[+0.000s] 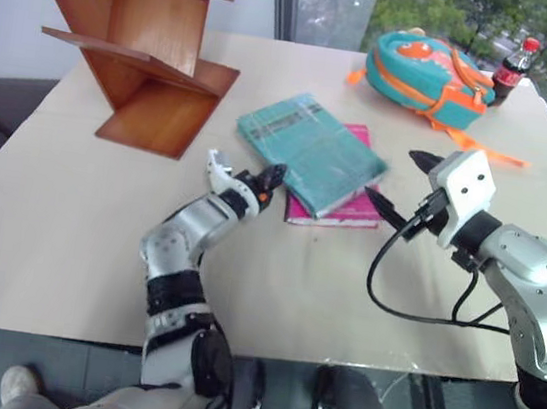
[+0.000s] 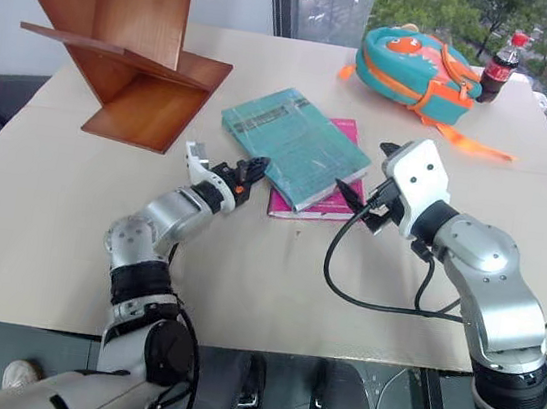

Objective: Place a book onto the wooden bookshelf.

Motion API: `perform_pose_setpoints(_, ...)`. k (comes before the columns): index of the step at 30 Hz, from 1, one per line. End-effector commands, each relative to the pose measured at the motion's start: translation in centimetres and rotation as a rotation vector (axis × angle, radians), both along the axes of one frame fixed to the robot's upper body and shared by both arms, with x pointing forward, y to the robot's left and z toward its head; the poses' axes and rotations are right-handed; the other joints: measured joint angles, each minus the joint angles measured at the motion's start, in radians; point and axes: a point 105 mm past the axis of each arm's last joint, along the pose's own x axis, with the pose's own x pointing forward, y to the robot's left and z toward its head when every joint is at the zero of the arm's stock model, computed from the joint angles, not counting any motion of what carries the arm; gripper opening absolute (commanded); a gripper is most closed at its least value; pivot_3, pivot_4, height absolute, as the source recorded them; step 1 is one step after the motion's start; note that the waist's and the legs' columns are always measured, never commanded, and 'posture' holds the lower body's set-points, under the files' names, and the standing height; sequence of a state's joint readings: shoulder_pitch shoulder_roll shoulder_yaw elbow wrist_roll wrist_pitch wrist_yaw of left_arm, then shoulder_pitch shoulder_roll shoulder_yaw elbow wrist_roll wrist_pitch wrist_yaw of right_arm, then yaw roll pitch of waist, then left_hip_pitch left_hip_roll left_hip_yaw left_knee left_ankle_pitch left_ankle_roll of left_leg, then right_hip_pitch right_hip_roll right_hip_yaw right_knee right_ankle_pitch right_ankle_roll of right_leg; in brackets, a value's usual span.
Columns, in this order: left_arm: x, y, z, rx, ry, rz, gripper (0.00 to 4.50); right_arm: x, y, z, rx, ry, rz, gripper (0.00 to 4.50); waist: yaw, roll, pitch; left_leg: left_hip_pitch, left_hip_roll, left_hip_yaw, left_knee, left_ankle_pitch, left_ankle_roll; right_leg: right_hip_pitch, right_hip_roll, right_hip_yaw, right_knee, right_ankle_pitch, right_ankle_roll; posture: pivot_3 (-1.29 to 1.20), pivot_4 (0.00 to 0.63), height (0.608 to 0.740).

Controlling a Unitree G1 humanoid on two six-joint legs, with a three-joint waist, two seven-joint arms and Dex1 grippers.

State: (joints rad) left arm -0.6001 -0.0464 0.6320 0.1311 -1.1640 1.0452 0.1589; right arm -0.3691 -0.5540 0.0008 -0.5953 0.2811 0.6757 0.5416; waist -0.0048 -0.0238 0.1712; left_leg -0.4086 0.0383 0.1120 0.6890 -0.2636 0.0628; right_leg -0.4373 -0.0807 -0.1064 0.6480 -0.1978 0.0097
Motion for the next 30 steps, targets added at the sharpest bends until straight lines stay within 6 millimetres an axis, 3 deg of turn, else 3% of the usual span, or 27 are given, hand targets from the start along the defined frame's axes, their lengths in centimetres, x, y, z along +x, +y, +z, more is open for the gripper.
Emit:
perform_pose_setpoints(1,-1.0,0.2,-0.2,0.035,0.006,-0.021,1.09,-0.8,0.0,1.2,-0.009,-0.059,0.019,4.50,0.001,0.000,0.000,0.001,0.000,0.000,0.000,0.000,0.000,0.001,0.000,0.000,0.000,0.000,0.000,0.00,0.150,0.740)
perform_pose_setpoints(6,-0.8,1.3,-0.3,0.014,0.008,-0.022,3.34,-0.9,0.0,1.2,-0.009,-0.057,0.017,4.50,0.003,0.000,0.000,0.002,0.000,0.000,0.000,0.000,0.000,0.002,0.001,0.000,0.000,0.000,0.000,0.00,0.150,0.740)
perform_pose_setpoints(10,1.2,2.0,-0.1,-0.005,-0.007,-0.034,3.34,-0.9,0.2,1.0,-0.011,-0.054,0.020,4.50,0.010,0.000,0.000,0.005,0.000,0.001,0.000,0.000,0.000,0.005,0.001,-0.003,0.000,0.000,0.000,0.00,0.150,0.740)
perform_pose_setpoints(16,3.2,1.3,-0.3,-0.039,-0.026,-0.118,3.34,-1.3,0.2,0.9,-0.015,-0.053,0.014,4.50,0.019,0.000,0.000,0.004,0.000,0.000,0.000,0.000,0.000,0.005,0.001,-0.005,-0.001,0.000,0.000,0.00,0.150,0.740)
perform_pose_setpoints(27,4.1,-1.5,-1.3,-0.123,-0.021,-0.248,3.34,-2.0,0.1,0.8,-0.029,-0.044,-0.005,4.50,0.020,0.000,0.000,0.004,0.000,0.000,-0.001,0.000,0.000,0.005,0.000,-0.006,-0.002,-0.002,0.003,0.00,0.150,0.740)
perform_pose_setpoints(29,4.1,-1.7,-1.2,-0.136,-0.024,-0.258,3.12,-2.1,0.1,0.8,-0.028,-0.041,-0.003,4.50,0.020,0.000,0.000,0.004,0.000,-0.001,-0.001,0.000,0.000,0.005,0.000,-0.006,-0.002,-0.002,0.003,0.00,0.150,0.740)
perform_pose_setpoints(30,4.1,-1.8,-1.2,-0.139,-0.027,-0.261,2.78,-2.2,0.2,0.8,-0.028,-0.040,-0.001,4.50,0.020,0.000,0.000,0.004,-0.001,-0.001,-0.001,0.000,0.000,0.005,-0.001,-0.006,-0.002,-0.002,0.003,0.00,0.150,0.740)
